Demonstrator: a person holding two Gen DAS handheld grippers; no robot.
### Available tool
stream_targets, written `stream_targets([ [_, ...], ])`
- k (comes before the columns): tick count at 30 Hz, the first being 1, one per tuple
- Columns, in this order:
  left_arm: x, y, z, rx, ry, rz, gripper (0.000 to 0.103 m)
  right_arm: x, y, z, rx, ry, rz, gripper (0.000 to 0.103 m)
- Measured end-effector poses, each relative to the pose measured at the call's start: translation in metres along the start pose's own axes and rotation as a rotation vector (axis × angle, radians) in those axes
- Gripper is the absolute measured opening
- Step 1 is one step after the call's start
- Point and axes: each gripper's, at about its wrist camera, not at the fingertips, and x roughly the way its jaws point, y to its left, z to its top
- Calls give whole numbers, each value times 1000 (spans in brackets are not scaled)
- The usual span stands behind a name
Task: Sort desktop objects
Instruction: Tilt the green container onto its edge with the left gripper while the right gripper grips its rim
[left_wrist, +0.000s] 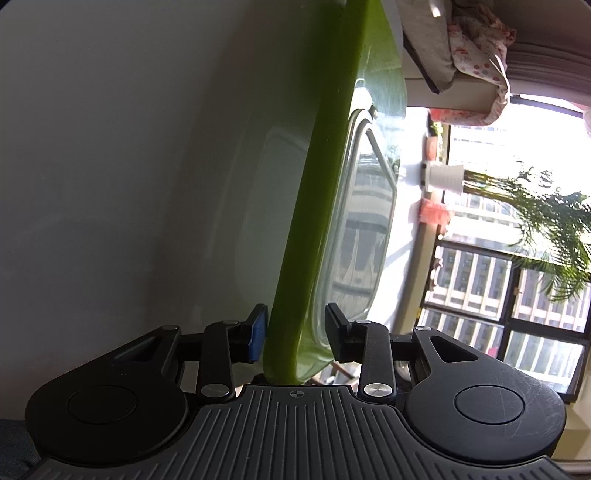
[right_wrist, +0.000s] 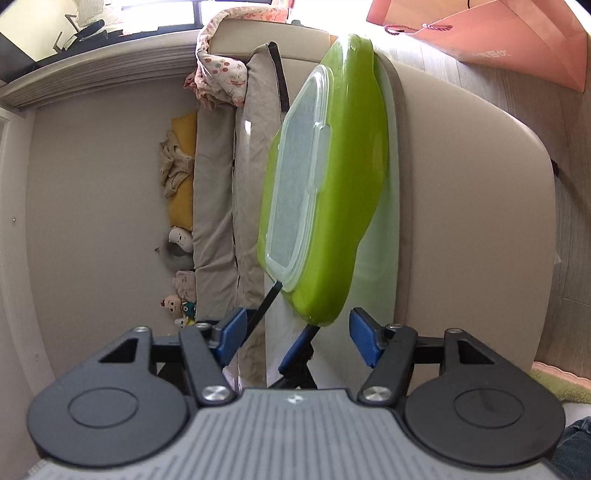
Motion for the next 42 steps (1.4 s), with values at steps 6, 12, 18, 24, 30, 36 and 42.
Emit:
stream_targets([
  [6,1,-5,6,0,-1,-1,37,21,7,2,45,-92,-110,50],
  [12,-14,-15,-1,83,-28,13,60,18,5,-5,-5,-75,-125,33],
  [18,-45,-25,-37,257,-67,109,82,-42,-12,-32,-22,16,-142,33],
  [24,-61,-24,-64,245,-5,104,86,-65,-31,-48,-125,-90,-226,65],
  [30,-87,-27,-84,283,18,64,94,-63,-20,-31,-295,-304,-216,86],
  [36,-95,-8,-87,207,79,37,94,-34,-26,-22,-213,-247,-180,66],
  [42,-90,-10,-81,204,101,1,95,-49,-34,-22,16,-109,-144,59],
])
